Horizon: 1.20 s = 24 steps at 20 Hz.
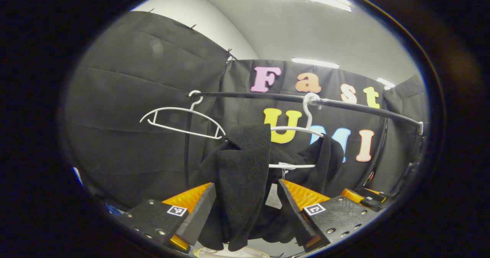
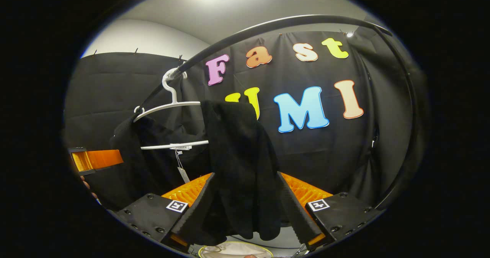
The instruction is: Grasp the clothes on the hanger with both hands and then place them into the laundry hamper below.
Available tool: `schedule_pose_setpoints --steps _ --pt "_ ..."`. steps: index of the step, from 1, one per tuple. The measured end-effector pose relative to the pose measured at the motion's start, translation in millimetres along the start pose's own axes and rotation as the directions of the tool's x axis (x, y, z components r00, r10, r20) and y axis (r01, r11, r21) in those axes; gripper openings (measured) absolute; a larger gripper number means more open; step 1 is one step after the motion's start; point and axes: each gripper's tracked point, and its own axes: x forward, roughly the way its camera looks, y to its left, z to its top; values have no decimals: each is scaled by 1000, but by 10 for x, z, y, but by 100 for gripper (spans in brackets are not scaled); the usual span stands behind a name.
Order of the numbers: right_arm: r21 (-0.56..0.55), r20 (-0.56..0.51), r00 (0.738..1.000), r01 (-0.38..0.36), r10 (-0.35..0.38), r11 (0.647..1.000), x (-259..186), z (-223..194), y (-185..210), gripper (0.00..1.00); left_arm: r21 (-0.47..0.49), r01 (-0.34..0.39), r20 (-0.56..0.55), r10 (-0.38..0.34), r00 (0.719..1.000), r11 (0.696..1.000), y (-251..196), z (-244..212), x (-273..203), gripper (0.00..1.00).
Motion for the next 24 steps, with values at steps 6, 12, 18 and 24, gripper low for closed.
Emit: schedule_pose_setpoints --steps 6,12,18,24 --pt "32 -37 998 -52 53 998 224 -177 -39 98 52 -88 -23 89 996 995 -75 -146 432 95" --pt "24 -50 993 -104 105 994 366 -238 -20 98 132 -170 0 172 985 977 -9 -118 726 81" --pt "27 -45 987 -152 153 988 480 -211 111 98 133 -152 -13 155 988 979 -31 -155 648 16" --pt "45 -20 984 -174 175 984 681 -30 328 98 118 -28 -24 31 999 993 -140 -78 552 4"
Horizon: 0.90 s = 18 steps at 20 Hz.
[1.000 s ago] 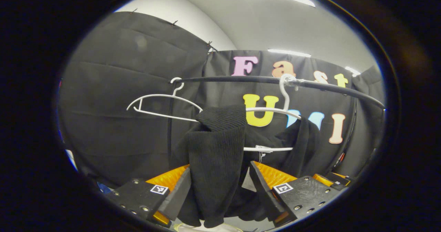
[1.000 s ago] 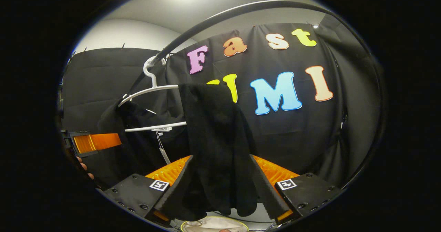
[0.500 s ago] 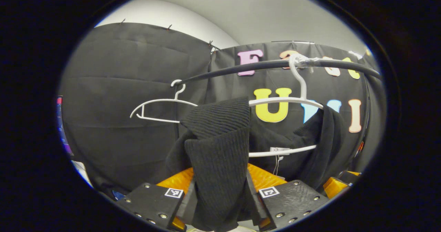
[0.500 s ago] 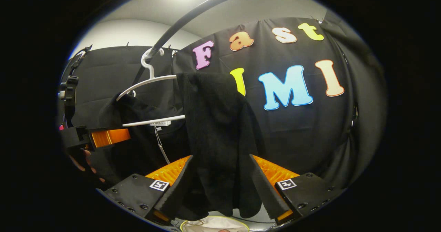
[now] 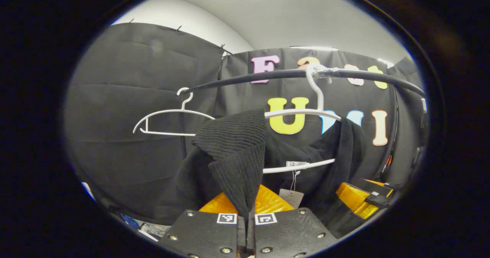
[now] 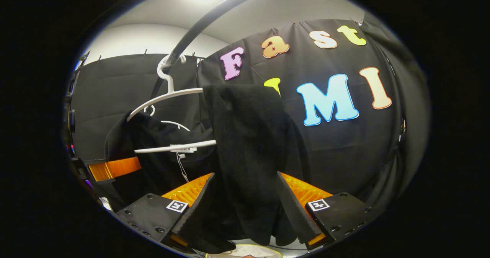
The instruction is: Grasp the clothes on the hanger with both hands and then place them into the laundry hamper below.
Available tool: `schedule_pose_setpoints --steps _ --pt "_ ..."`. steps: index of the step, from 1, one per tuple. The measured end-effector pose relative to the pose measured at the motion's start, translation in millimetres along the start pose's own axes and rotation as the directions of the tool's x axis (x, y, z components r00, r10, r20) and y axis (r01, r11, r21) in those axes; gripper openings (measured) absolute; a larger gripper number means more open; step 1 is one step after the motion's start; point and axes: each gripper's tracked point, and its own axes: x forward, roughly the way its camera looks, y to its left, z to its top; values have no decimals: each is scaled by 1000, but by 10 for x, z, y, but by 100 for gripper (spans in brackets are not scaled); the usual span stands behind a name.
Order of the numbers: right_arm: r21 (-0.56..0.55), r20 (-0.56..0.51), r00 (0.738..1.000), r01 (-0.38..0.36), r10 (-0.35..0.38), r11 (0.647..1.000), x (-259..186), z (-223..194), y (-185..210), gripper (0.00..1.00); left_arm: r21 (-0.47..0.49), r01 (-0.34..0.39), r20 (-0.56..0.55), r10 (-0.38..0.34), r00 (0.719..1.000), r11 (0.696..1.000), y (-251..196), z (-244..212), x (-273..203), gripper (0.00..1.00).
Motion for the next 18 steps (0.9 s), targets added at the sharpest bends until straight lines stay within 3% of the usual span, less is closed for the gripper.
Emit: schedule_pose_setpoints --steps 10,12,13,14,15,18 --pt "-50 11 1000 14 -13 999 506 117 31 98 -98 26 18 -24 1000 995 -17 16 -120 1" --pt "-48 7 1000 -14 14 999 536 113 30 87 -137 65 -12 -67 998 988 -99 -24 -181 4" --pt "-46 10 1000 -27 28 999 561 140 17 84 -154 75 -9 -78 997 985 -110 11 -213 0" --pt "-41 14 999 -28 29 999 581 152 -37 72 -154 78 -4 -80 997 985 -87 41 -241 4" --pt "-36 8 1000 -29 29 999 619 154 -79 65 -148 77 -5 -78 997 986 -64 48 -271 4" --pt "-27 13 1000 -25 26 999 627 204 -171 24 -162 85 -2 -87 996 983 -47 104 -352 2"
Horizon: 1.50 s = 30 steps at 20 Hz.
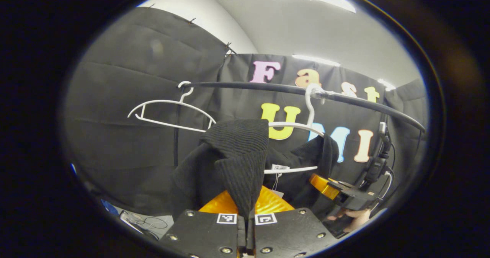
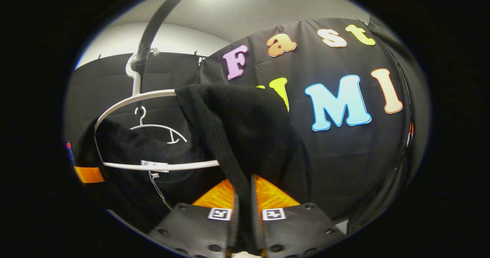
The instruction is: Grasp the clothes on the hanger with both hands and then place them into the laundry hamper below.
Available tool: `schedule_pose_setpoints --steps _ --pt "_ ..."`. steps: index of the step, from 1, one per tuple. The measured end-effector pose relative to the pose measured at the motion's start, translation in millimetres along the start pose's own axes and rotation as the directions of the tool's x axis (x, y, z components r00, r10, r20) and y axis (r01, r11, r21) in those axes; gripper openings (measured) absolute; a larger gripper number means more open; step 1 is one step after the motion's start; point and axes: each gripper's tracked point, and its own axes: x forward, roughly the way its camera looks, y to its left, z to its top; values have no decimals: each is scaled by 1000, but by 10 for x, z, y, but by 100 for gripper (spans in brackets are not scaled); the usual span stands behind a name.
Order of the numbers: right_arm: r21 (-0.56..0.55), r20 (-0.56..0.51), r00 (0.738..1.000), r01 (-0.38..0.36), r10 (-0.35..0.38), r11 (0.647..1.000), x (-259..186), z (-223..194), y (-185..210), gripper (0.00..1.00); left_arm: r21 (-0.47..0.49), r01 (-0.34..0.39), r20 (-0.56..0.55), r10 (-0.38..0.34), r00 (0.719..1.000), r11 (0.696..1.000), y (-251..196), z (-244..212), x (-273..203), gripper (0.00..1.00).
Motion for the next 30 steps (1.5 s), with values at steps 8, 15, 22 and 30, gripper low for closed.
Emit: schedule_pose_setpoints --steps 8,15,22,30 --pt "-35 79 997 7 -5 999 -46 216 -272 2 -26 17 43 -16 999 1000 92 206 -106 4" --pt "-71 142 985 107 -96 992 42 523 -756 0 -73 -40 98 47 994 997 649 486 -315 2" --pt "-101 151 983 122 -106 987 214 569 -902 2 -79 -51 106 59 993 996 1182 535 -391 4" --pt "65 116 993 1 -8 998 93 561 -1055 1 37 -23 78 20 997 999 1490 593 -169 2"
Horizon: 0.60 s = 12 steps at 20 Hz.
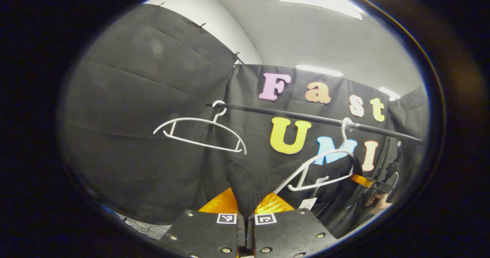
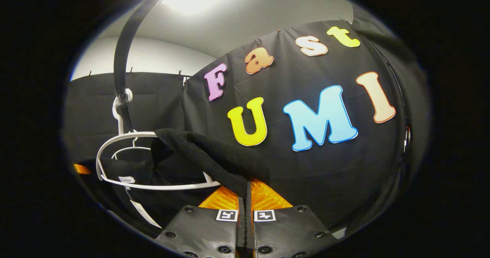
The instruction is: Grasp the clothes on the hanger with both hands and then place them into the laundry hamper below.
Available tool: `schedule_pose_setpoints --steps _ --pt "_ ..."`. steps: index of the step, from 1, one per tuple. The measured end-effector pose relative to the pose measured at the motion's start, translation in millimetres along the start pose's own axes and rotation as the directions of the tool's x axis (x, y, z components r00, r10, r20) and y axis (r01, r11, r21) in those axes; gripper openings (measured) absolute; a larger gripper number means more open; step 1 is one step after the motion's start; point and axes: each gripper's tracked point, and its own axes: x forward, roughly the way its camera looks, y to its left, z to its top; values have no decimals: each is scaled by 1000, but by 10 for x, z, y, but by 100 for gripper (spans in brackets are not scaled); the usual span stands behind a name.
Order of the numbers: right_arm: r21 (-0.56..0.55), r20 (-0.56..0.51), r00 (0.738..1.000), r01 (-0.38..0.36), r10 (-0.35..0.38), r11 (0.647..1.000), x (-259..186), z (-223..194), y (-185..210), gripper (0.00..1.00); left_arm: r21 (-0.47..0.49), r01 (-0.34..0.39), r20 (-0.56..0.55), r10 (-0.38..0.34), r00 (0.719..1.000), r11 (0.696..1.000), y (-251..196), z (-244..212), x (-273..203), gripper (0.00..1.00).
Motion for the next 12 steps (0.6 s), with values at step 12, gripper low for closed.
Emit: schedule_pose_setpoints --steps 12 --pt "-261 65 998 27 -10 965 -213 226 -130 1 41 14 -7 -14 1000 999 250 361 325 3"
